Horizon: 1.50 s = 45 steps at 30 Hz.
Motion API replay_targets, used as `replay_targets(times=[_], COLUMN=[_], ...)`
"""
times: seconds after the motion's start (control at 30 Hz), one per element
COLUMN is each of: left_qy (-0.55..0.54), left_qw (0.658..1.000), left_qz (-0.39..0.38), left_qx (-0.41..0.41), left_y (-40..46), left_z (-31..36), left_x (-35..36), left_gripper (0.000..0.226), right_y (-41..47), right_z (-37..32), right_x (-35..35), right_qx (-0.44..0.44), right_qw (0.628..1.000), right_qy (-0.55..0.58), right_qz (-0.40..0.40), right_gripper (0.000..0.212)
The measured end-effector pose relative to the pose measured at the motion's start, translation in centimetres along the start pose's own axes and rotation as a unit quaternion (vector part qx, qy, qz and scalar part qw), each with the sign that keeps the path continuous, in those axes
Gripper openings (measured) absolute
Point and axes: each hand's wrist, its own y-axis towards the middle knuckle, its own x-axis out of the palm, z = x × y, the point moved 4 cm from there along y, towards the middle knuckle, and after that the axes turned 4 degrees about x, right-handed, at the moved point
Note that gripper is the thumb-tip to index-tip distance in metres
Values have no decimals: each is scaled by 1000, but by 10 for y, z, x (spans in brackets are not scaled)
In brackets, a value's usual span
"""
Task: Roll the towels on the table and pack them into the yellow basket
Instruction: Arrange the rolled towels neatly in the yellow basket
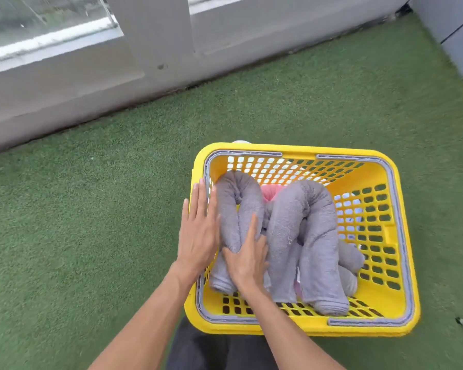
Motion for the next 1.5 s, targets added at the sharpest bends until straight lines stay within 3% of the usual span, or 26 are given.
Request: replay_targets(times=[0.17,0.33,0.5,0.67,0.73,0.8,0.87,0.93,1.03,1.1,1.2,1.37,1.5], left_qy=[13,26,44,80,88,58,-17,-120,-237,-256,-244,-221,-142], left_qw=[1000,999,998,996,995,998,997,988,952,941,934,949,961], left_qz=[-11,-29,-31,-43,-34,-28,-52,-95,-151,-138,-113,-44,-4], left_qx=[-11,-20,-15,-14,-17,19,47,-4,-119,-172,-234,-222,-237], left_y=[1,4,2,3,-2,-11,-24,-35,-43,-39,-29,-31,-44], left_z=[-1,-4,-4,-2,6,31,65,91,114,120,118,103,62], left_x=[9,13,14,11,11,17,33,54,84,94,100,70,32], left_gripper=[56,55,55,59,59,57,56,61,76,82,77,51,60], right_y=[27,56,58,33,22,16,19,29,47,56,61,33,10], right_z=[5,12,26,22,24,33,54,85,130,152,159,120,78], right_x=[54,89,83,46,14,-25,-57,-79,-93,-94,-95,-83,-43], right_qx=[14,12,-30,-58,-84,-117,-116,-48,70,95,67,-25,-81], right_qw=[999,997,996,995,992,984,972,970,981,986,992,981,977], right_qy=[-50,-59,-55,58,97,83,14,-38,-76,-54,30,176,196], right_qz=[-9,-53,-59,-59,-7,105,204,234,166,123,103,73,25], right_gripper=[112,94,93,82,64,48,47,60,80,81,69,48,52])
